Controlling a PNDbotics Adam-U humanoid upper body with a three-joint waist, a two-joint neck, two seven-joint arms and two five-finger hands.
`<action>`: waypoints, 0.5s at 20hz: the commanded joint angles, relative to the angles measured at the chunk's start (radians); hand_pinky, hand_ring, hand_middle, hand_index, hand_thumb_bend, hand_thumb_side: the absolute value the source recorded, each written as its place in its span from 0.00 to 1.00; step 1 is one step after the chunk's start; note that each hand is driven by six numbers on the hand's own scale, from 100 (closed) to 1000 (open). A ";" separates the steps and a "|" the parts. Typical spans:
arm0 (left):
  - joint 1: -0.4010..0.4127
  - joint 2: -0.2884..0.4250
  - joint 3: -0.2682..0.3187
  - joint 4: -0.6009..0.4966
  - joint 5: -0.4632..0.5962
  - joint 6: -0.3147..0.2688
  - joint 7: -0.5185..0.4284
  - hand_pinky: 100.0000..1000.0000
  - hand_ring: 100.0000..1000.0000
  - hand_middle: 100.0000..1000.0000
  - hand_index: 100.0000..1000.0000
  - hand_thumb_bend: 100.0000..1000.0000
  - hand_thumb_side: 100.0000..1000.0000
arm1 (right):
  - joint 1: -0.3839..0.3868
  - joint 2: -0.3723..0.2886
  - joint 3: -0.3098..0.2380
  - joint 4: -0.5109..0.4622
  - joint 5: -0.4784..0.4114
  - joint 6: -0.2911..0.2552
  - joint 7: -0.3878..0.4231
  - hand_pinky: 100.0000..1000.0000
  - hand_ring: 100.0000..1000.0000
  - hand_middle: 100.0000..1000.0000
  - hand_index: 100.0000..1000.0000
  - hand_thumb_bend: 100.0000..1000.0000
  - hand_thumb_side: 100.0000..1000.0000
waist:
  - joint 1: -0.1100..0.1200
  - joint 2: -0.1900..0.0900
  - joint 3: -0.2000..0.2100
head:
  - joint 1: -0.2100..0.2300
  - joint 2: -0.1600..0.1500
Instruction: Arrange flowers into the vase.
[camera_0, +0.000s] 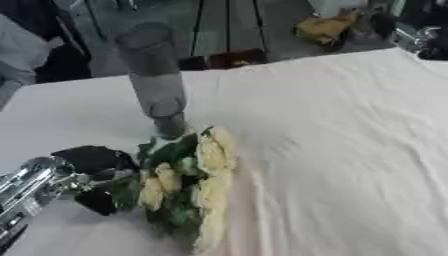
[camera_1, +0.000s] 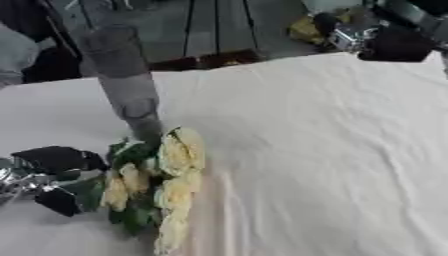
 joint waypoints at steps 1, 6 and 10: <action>-0.012 0.011 0.004 0.022 -0.019 -0.003 0.013 0.74 0.74 0.76 0.84 0.12 0.60 | -0.019 -0.018 -0.014 -0.009 -0.008 0.001 -0.006 0.82 0.93 0.88 0.87 0.12 1.00 | -0.006 -0.013 0.000 | 0.005 -0.011; -0.014 0.006 0.004 0.041 -0.029 -0.006 0.025 0.73 0.73 0.76 0.84 0.10 0.60 | -0.019 -0.018 -0.014 -0.010 -0.008 0.000 -0.007 0.82 0.93 0.88 0.87 0.12 1.00 | -0.006 -0.012 -0.002 | 0.010 -0.017; -0.014 0.006 0.004 0.045 -0.030 -0.008 0.028 0.73 0.73 0.76 0.84 0.10 0.60 | -0.019 -0.018 -0.014 -0.009 -0.008 0.000 -0.007 0.82 0.93 0.88 0.87 0.12 1.00 | -0.006 -0.012 -0.002 | 0.010 -0.018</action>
